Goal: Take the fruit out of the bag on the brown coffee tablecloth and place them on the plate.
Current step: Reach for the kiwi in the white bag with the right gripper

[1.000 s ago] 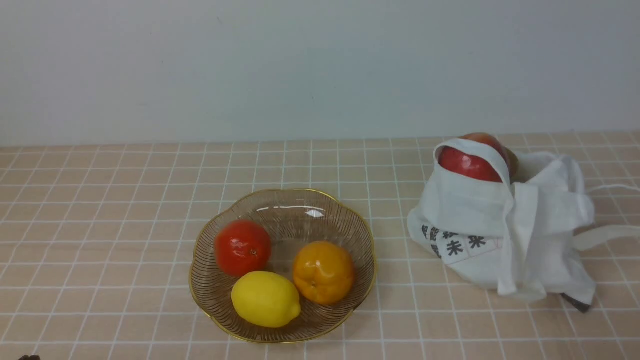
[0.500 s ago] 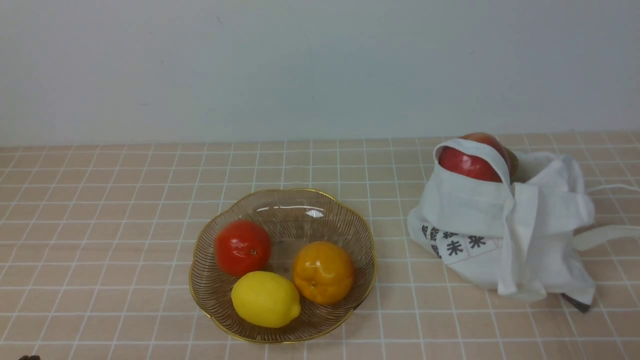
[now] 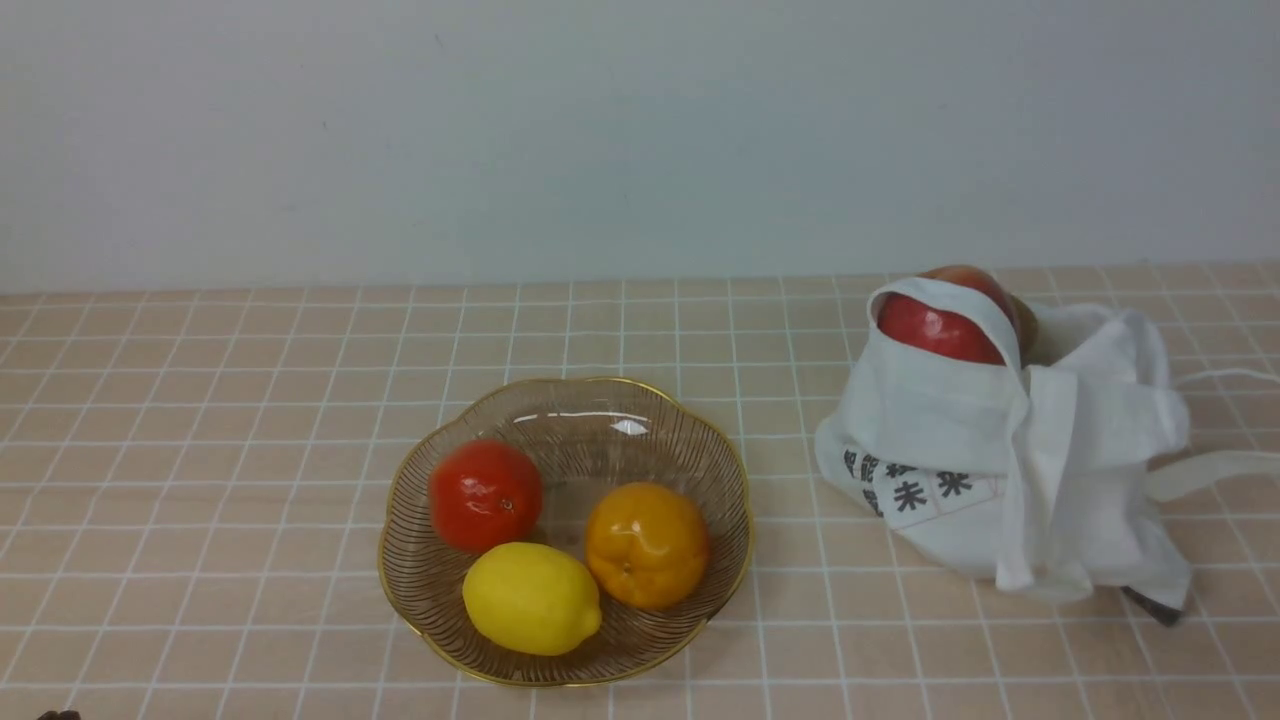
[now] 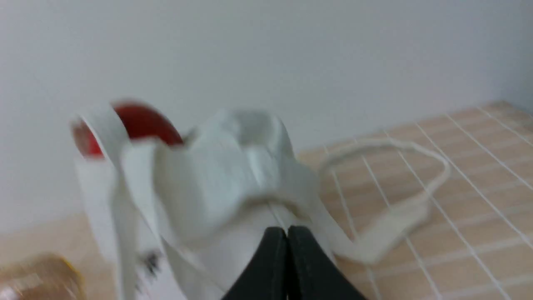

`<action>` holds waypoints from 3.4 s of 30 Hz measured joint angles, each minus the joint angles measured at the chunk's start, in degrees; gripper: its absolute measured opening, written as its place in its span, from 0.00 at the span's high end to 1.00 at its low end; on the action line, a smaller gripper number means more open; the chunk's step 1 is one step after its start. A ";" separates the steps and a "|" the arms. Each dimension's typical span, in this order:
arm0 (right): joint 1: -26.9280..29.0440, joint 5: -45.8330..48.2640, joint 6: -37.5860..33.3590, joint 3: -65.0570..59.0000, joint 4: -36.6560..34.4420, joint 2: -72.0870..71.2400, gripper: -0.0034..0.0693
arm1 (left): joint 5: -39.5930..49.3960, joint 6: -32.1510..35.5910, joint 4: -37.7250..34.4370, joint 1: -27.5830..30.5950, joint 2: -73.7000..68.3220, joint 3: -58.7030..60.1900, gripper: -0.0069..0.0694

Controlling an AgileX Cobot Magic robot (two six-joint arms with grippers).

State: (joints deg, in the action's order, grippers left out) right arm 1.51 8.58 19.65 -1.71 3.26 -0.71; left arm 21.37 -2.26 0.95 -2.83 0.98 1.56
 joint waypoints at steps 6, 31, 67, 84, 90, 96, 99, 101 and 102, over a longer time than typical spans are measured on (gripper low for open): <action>0.06 -10.84 6.14 0.00 -6.30 0.00 0.97 | 0.00 0.00 0.00 0.00 0.00 0.00 0.92; 0.06 17.99 -0.28 38.07 1.67 22.27 0.97 | 0.00 0.00 0.00 0.00 0.00 0.00 0.92; -0.76 62.81 -28.82 106.33 -23.59 114.16 0.74 | 0.00 0.00 0.00 0.00 0.00 0.00 0.92; -2.52 62.31 -29.05 106.45 -25.44 119.37 0.06 | 0.00 0.00 0.00 0.00 0.00 0.00 0.92; -4.73 62.19 -28.08 106.45 -22.12 119.37 0.15 | 0.00 0.00 0.00 0.00 0.00 0.00 0.92; -5.59 62.20 -24.72 106.45 -19.00 119.37 0.37 | 0.00 0.00 0.00 0.00 0.00 0.00 0.92; -5.71 62.20 -24.33 106.45 -18.68 119.37 0.39 | 0.00 0.00 0.00 0.00 0.00 0.00 0.92; -5.72 62.20 -24.08 106.45 -18.40 119.37 0.39 | 0.00 0.00 0.00 0.00 0.00 0.00 0.92; -5.77 62.20 -23.75 106.45 -17.99 119.37 0.39 | 0.00 0.00 0.00 0.00 0.00 0.00 0.92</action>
State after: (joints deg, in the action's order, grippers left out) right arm -4.26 70.78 -4.11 104.74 -14.73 118.66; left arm 21.37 -2.26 0.95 -2.83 0.98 1.56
